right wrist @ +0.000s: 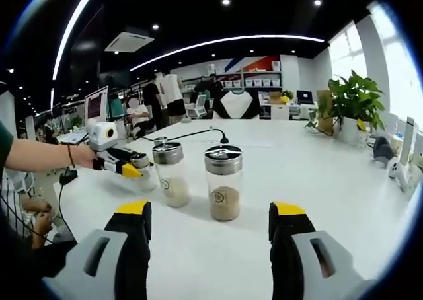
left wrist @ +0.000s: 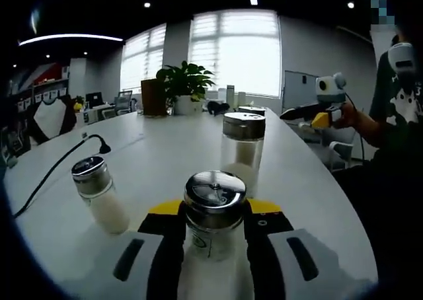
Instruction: Rotate the seasoning bottle until the label or dispensing opening points toward the visible target arrow and the bottle remains upright within the marked orientation range
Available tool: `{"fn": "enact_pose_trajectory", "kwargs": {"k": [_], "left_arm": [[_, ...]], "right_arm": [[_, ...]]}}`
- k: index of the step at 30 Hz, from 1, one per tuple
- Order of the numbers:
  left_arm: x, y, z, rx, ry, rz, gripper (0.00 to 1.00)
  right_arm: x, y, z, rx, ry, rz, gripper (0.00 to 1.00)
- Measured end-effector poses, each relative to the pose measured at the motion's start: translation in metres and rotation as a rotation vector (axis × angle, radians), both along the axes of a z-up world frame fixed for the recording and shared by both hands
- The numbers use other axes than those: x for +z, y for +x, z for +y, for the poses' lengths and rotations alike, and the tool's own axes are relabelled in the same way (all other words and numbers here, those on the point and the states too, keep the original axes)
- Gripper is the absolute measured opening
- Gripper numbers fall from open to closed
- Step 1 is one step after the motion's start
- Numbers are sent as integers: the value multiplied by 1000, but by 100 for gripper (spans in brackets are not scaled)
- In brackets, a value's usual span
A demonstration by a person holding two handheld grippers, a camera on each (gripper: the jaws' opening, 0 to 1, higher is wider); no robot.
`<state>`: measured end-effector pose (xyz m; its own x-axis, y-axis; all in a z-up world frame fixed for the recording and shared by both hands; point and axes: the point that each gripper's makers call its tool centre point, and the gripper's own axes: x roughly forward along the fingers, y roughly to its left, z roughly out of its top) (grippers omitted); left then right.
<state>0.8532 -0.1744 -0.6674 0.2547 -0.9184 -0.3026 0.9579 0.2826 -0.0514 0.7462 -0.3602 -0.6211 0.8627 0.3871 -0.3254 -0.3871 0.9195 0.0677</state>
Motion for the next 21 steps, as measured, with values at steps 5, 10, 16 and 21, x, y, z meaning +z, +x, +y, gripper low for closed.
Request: {"fn": "enact_pose_trajectory", "kwargs": {"k": [5, 10, 16, 21], "left_arm": [[0, 1, 1, 47, -7, 0, 36], [1, 1, 1, 93, -23, -3, 36], [1, 3, 3, 166, -27, -3, 36], [1, 5, 4, 242, -15, 3, 36]], "right_arm": [[-1, 0, 0, 1, 4, 5, 73], [-2, 1, 1, 3, 3, 10, 73], [-3, 1, 0, 3, 5, 12, 73], [-5, 0, 0, 3, 7, 18, 73]]}}
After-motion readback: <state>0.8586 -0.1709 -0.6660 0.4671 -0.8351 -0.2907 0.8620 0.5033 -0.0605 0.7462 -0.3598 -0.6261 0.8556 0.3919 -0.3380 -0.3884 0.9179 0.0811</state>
